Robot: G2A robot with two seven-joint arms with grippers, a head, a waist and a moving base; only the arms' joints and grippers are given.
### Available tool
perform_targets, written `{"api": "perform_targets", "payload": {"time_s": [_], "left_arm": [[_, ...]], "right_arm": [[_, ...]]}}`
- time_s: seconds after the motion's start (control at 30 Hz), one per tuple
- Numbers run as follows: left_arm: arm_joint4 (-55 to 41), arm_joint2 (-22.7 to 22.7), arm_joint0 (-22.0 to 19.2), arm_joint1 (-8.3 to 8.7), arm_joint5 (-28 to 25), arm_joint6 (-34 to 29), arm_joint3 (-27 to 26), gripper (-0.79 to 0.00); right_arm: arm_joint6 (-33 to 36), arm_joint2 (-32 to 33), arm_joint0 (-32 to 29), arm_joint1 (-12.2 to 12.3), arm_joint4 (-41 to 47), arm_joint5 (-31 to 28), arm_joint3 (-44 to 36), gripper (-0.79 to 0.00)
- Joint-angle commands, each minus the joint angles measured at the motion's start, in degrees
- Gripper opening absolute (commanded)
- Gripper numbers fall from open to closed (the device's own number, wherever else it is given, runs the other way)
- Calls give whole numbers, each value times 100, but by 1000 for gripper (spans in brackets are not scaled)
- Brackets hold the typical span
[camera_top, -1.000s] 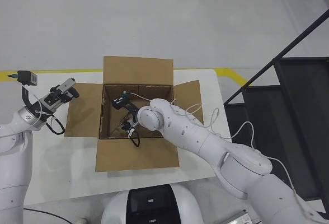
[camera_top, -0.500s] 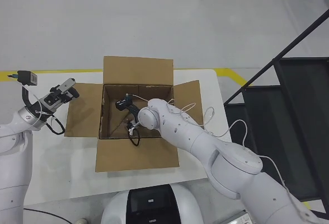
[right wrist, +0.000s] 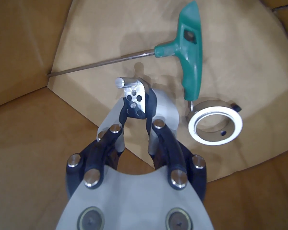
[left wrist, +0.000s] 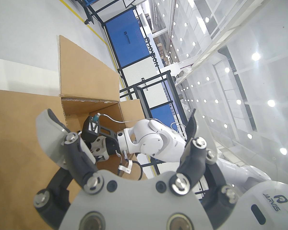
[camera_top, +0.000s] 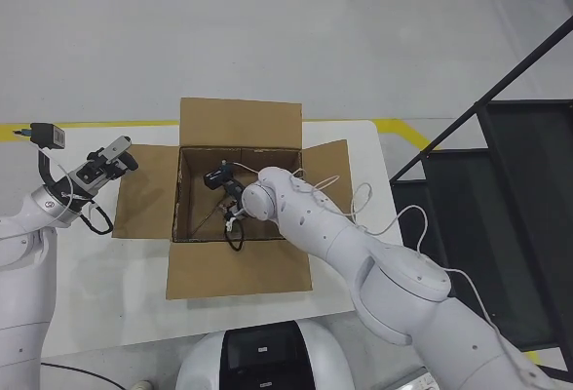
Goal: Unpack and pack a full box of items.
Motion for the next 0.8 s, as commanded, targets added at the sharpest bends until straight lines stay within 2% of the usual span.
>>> {"api": "perform_targets", "payload": {"time_s": [0.0,0.23,0.43,0.6,0.77], "left_arm": [[0,0,0,0,0,0,0,0],[0,0,0,0,0,0,0,0],[0,0,0,0,0,0,0,0],[0,0,0,0,0,0,0,0],[0,0,0,0,0,0,0,0]], "right_arm": [[-19,92,62,12,71,-90,7,-785],[115,505,194,223,318,-668,-265,-785],[387,1105,30,638,539,-1167,-1008,-785],[823,1806,-452,1134,439,-1218,-2133,-785],[1362,2839,-1483,1651,504,-1016,-3896,-785]]}}
